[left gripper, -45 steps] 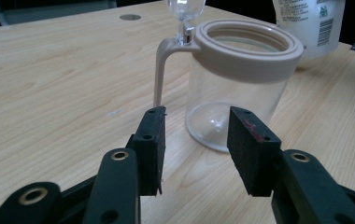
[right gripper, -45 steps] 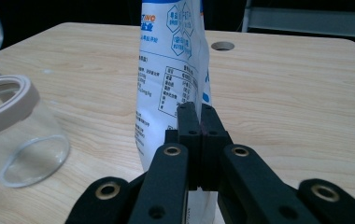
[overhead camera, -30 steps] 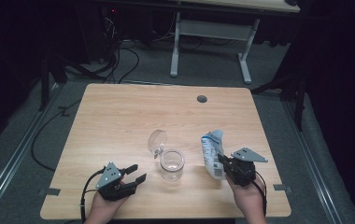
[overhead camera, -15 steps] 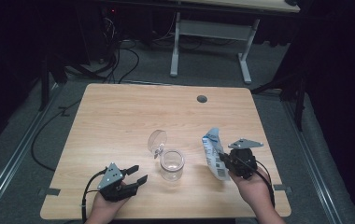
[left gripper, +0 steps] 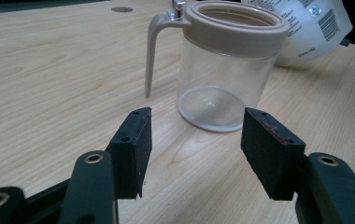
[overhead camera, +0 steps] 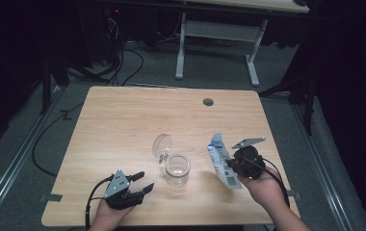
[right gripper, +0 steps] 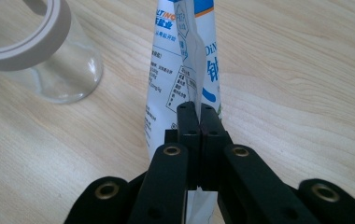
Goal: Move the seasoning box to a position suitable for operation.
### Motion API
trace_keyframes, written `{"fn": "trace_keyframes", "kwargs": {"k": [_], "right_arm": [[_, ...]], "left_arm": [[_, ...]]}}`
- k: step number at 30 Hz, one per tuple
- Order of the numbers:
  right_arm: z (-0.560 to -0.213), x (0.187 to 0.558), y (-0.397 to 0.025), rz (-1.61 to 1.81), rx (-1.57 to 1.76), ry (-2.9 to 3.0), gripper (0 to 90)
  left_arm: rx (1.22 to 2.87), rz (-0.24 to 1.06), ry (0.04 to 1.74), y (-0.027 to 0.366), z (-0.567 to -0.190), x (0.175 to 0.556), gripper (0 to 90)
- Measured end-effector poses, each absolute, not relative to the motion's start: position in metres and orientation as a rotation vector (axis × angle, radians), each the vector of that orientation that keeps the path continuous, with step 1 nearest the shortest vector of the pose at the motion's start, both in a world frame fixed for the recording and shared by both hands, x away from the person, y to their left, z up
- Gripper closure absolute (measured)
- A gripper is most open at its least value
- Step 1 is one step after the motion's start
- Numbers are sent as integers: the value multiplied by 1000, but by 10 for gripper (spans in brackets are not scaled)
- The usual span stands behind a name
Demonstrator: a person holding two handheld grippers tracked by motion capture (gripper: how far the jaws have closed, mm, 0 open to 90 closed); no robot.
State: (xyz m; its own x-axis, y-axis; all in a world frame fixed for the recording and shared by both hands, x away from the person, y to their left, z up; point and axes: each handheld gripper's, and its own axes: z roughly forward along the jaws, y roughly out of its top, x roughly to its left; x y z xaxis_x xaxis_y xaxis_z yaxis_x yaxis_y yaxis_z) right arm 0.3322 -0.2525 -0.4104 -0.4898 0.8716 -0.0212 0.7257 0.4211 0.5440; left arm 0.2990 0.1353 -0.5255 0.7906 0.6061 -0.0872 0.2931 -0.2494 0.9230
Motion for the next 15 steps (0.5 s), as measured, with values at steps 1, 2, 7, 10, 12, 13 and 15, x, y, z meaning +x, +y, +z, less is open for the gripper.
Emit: {"fn": "trace_keyframes", "kwargs": {"k": [1,2,7,10,12,13,15], "right_arm": [[-409,333,-251,674,1380,2392,900],[-408,334,-250,654,1375,2405,900],[-404,339,-246,598,1397,2461,900],[-402,340,-245,564,1394,2490,900],[-401,341,-244,540,1399,2505,900],[-400,341,-244,529,1397,2512,900],[-398,342,-243,514,1404,2525,900]], "left_arm": [[1851,345,684,134,-526,299,433],[1854,347,681,134,-527,299,431],[1861,357,661,131,-527,297,425],[1869,367,663,131,-526,297,426],[1866,368,665,131,-526,297,426],[1864,367,666,131,-526,297,425],[1863,367,666,131,-526,297,426]]}}
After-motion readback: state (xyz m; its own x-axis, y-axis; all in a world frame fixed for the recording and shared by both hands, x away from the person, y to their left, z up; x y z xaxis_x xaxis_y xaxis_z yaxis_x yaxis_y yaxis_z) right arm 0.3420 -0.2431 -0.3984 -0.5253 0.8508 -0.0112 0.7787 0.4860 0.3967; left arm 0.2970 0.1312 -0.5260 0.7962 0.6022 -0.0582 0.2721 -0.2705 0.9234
